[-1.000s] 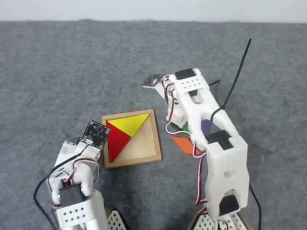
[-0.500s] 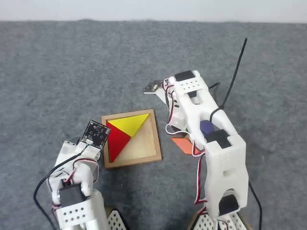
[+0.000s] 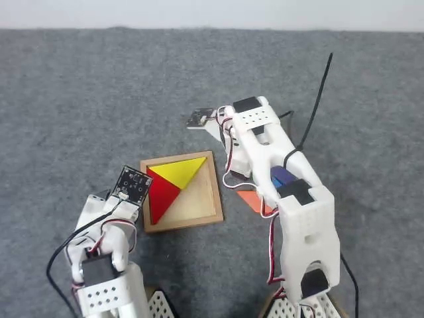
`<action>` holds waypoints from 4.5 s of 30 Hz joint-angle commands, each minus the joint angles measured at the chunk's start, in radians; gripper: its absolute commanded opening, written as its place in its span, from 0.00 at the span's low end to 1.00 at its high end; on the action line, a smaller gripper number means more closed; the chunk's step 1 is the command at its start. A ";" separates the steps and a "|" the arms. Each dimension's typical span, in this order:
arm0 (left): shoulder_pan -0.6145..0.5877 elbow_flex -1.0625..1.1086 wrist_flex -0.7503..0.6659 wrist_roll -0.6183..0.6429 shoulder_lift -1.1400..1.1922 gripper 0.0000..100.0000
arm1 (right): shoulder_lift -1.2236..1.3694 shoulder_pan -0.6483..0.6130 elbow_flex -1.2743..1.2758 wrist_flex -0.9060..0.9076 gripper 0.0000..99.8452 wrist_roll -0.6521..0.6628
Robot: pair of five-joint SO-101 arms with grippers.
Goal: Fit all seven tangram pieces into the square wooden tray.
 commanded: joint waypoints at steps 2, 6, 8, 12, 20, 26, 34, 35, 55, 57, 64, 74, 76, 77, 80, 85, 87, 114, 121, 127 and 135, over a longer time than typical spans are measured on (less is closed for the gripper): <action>-0.008 -0.013 0.003 -0.008 -0.018 0.18 | -0.008 -0.015 -0.026 -0.018 0.34 0.098; -0.008 -0.013 0.003 -0.008 -0.018 0.18 | -0.008 -0.015 -0.025 -0.016 0.33 0.170; -0.008 -0.013 0.003 -0.008 -0.018 0.18 | -0.008 -0.015 -0.023 -0.015 0.33 0.187; -0.008 -0.013 0.003 -0.008 -0.018 0.18 | -0.008 -0.015 0.008 -0.022 0.33 0.210; -0.008 -0.013 0.003 -0.008 -0.018 0.18 | -0.008 -0.016 0.017 -0.025 0.28 0.235; -0.008 -0.013 0.003 -0.008 -0.018 0.18 | -0.008 -0.016 0.014 -0.025 0.12 0.235; -0.008 -0.013 0.003 -0.008 -0.018 0.18 | -0.016 -0.016 0.014 -0.024 0.12 0.229; -0.008 -0.013 0.003 -0.008 -0.018 0.18 | -0.019 -0.016 0.014 -0.022 0.12 0.227; -0.008 -0.013 0.003 -0.008 -0.018 0.18 | -0.021 -0.013 -0.201 0.182 0.12 -0.137; -0.008 -0.013 0.003 -0.008 -0.018 0.18 | -0.021 -0.013 -0.204 0.185 0.12 -0.143; -0.008 -0.013 0.003 -0.008 -0.018 0.18 | -0.012 -0.015 -0.193 0.168 0.14 -0.043; -0.008 -0.013 0.003 -0.008 -0.018 0.18 | -0.016 -0.012 -0.101 0.122 0.26 0.110; -0.008 -0.013 0.003 -0.008 -0.018 0.18 | -0.021 -0.012 -0.100 0.150 0.24 0.118; -0.008 -0.013 0.003 -0.008 -0.018 0.18 | -0.030 -0.010 -0.100 0.157 0.23 0.117; -0.008 -0.013 0.003 -0.008 -0.018 0.18 | -0.096 0.002 -0.086 0.176 0.22 0.078; -0.008 -0.013 0.003 -0.009 -0.018 0.18 | -0.355 0.005 0.146 0.091 0.22 0.015; -0.008 -0.013 0.003 -0.009 -0.018 0.18 | -0.484 0.004 0.287 -0.004 0.22 -0.035; -0.008 -0.013 0.003 -0.009 -0.018 0.18 | -0.722 0.255 0.796 -0.463 0.22 -0.446; -0.008 -0.013 0.003 -0.009 -0.018 0.18 | -0.498 0.259 0.655 -0.473 0.22 -0.313; -0.008 -0.013 0.003 -0.009 -0.018 0.18 | -0.395 0.257 0.551 -0.401 0.22 -0.242; -0.008 -0.013 0.003 -0.009 -0.018 0.18 | -0.475 0.255 0.569 -0.369 0.22 -0.249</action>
